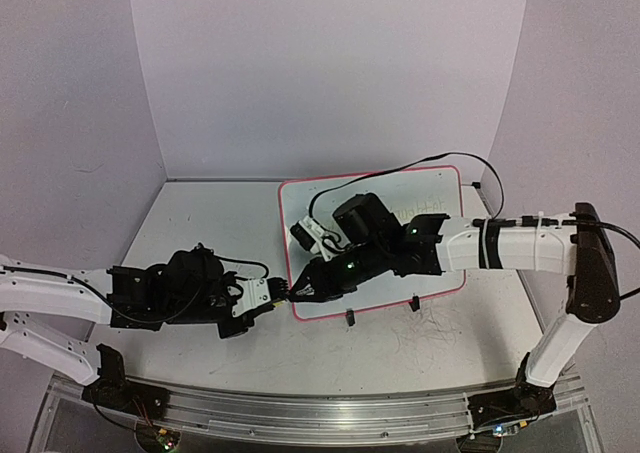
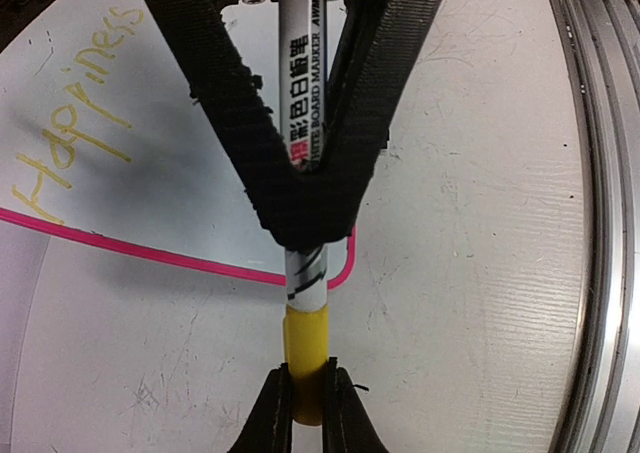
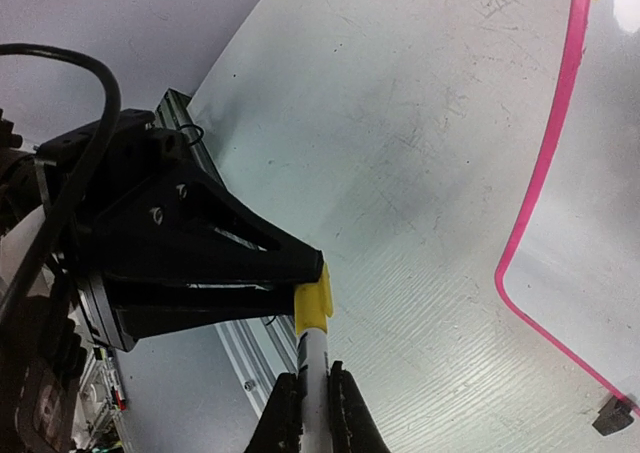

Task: Write a sentence on the whiteboard
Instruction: Insert the whiteboard marker without the cap into the pen cap.

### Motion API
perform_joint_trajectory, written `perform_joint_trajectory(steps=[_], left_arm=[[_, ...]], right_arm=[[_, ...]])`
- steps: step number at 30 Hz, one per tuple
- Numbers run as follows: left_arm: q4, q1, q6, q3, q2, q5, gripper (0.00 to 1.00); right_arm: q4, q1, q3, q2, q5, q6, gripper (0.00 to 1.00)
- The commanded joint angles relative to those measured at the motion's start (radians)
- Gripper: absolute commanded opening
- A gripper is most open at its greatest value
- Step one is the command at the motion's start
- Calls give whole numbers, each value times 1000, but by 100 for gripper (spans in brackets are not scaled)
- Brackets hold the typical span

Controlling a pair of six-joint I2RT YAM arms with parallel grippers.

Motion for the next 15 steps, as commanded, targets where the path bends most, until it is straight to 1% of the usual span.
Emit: perform_joint_trajectory(steps=[1, 15], left_arm=[[235, -11, -14, 77, -7, 35, 0], [247, -14, -15, 81, 4, 40, 0]], right_arm=[[39, 22, 35, 46, -47, 114, 0], [179, 30, 3, 41, -86, 312, 0]])
